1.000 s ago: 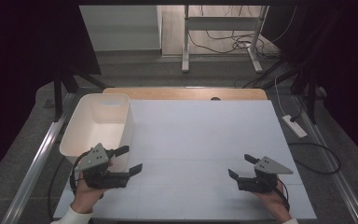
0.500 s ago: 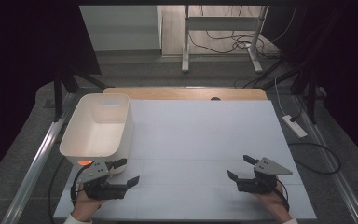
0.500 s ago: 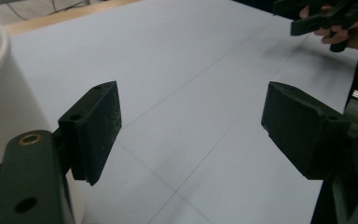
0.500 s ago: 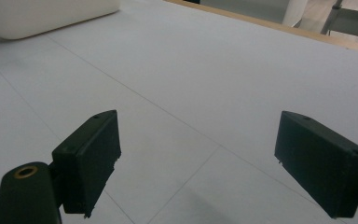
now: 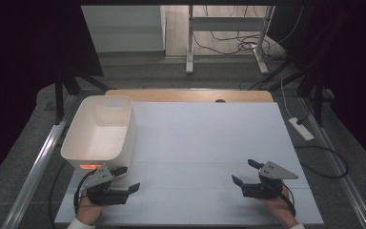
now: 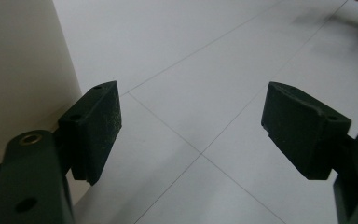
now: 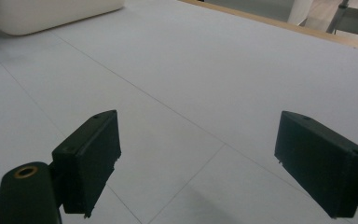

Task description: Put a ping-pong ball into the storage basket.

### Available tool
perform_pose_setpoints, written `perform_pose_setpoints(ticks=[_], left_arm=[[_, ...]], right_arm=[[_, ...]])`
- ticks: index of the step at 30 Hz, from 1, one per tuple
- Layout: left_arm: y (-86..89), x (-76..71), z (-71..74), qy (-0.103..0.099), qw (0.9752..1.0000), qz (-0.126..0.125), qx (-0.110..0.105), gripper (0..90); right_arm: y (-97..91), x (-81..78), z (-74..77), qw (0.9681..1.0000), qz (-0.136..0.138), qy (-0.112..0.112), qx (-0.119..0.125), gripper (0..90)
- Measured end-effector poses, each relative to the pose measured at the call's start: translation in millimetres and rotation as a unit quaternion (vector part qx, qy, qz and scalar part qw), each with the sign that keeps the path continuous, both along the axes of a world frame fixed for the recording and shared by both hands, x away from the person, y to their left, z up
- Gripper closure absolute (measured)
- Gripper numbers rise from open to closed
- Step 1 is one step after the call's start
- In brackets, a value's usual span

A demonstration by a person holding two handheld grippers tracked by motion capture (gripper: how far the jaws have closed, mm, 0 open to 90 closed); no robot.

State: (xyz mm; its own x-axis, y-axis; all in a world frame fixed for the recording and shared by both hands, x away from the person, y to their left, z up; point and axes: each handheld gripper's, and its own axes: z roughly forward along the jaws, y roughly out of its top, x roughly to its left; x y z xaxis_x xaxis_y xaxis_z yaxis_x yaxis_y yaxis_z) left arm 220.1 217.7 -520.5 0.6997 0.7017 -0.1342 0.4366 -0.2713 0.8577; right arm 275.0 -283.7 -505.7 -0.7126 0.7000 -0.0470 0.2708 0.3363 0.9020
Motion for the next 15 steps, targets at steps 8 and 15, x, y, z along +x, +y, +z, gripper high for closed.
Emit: perform_pose_setpoints(ticks=[8,15], left_arm=[[-6.8,2.7,-3.9,0.004,0.9999,-0.008,0.009,20.5],[-9.1,3.5,-2.3,-0.001,0.9999,-0.008,0.013,20.8]], right_arm=[[-0.9,-1.4,0.0,1.0000,-0.001,0.001,0.001,14.2],[-1.1,-1.5,-0.8,1.0000,0.001,0.003,0.000,14.2]])
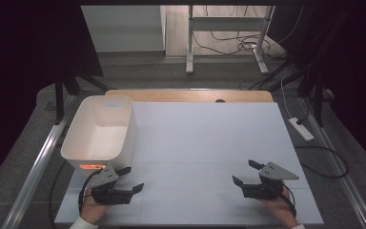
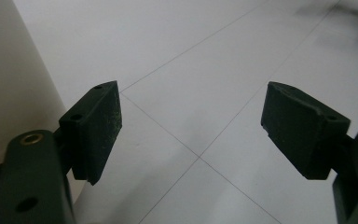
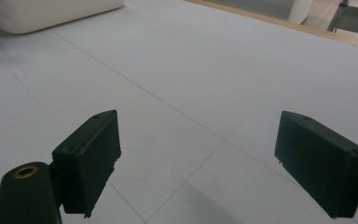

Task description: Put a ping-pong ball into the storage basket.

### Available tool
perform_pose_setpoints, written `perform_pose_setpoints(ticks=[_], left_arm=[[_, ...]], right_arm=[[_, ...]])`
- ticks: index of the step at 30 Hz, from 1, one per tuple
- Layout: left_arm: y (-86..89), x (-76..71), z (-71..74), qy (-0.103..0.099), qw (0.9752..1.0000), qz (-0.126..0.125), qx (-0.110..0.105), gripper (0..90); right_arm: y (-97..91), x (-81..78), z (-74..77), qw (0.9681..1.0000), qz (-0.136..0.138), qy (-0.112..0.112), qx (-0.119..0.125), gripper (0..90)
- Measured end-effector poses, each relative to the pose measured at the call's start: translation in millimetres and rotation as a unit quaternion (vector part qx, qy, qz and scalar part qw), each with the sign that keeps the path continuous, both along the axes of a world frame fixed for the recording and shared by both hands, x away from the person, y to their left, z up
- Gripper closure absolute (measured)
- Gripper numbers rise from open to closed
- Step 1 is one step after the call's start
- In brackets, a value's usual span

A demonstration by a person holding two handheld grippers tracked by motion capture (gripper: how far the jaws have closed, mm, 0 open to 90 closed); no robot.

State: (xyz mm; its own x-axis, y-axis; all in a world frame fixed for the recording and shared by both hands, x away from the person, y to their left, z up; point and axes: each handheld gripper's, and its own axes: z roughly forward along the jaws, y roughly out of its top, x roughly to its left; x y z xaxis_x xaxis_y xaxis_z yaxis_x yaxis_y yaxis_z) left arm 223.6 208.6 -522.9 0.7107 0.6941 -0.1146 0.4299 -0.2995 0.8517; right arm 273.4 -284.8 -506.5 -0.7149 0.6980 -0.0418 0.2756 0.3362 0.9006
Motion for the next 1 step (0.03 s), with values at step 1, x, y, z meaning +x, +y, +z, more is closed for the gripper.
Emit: perform_pose_setpoints(ticks=[1], left_arm=[[-0.2,0.0,0.2,0.000,1.0000,-0.001,0.000,20.7]], right_arm=[[0.2,0.1,-0.2,1.0000,0.001,0.000,-0.001,14.2]])
